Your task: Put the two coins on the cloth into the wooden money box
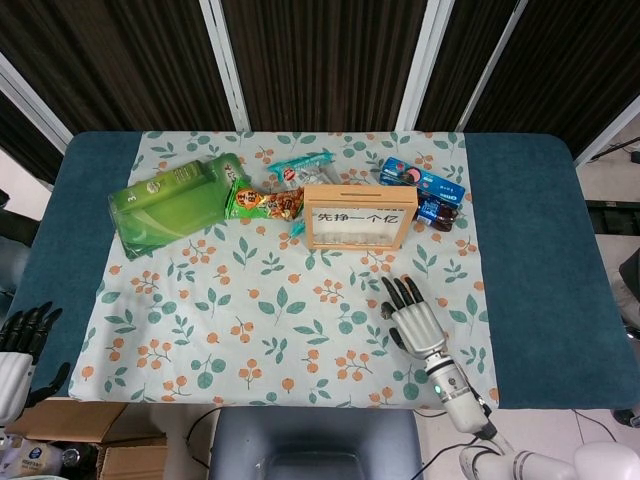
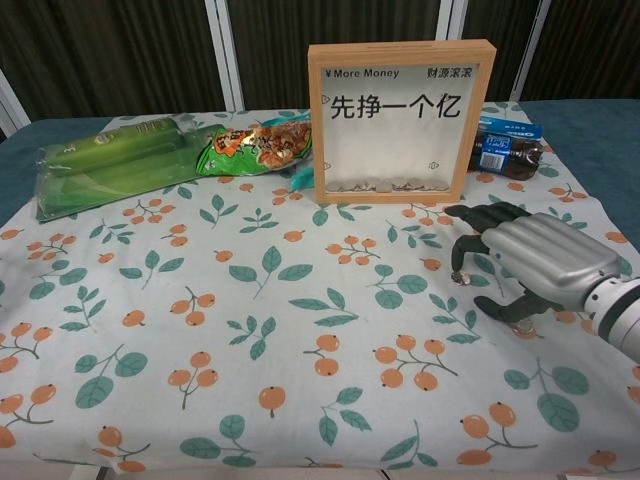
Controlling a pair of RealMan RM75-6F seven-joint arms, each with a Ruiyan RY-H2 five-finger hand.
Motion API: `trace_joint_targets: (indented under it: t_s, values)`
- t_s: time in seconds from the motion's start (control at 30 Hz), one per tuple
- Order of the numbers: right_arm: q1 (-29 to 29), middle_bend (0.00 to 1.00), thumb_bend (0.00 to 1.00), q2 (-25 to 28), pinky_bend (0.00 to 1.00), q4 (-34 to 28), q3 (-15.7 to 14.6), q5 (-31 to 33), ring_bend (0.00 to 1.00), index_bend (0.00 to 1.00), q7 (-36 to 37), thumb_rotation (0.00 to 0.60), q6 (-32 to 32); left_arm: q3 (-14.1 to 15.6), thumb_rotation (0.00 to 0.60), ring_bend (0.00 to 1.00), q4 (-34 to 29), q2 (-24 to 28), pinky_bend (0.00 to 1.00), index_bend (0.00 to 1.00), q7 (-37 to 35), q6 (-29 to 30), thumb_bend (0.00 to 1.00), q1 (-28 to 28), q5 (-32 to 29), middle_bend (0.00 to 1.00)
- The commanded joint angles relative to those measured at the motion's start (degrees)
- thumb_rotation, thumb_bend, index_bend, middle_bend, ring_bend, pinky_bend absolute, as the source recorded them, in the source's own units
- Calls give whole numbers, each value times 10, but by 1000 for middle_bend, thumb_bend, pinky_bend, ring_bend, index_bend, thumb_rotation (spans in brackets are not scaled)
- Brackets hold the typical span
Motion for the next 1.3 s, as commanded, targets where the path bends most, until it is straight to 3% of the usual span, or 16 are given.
trace_joint_targets:
  t_s: [0.03, 0.67, 1.3]
  values:
    - [1, 0, 452, -1, 0, 1, 0, 1, 0, 497, 0, 600, 0, 0, 600, 0, 0, 0, 29, 0, 0, 0, 367, 0, 0, 0]
    - [8, 0, 453, 2, 0, -5, 2, 20, 0, 497, -11, 600, -17, -1, 600, 0, 4, -1, 28, 0, -3, -2, 365, 0, -3, 0]
    - [10, 0, 453, 1, 0, 0, -2, 14, 0, 598, -8, 600, -6, -1, 600, 0, 9, -3, 29, 0, -9, -8, 366, -1, -6, 0]
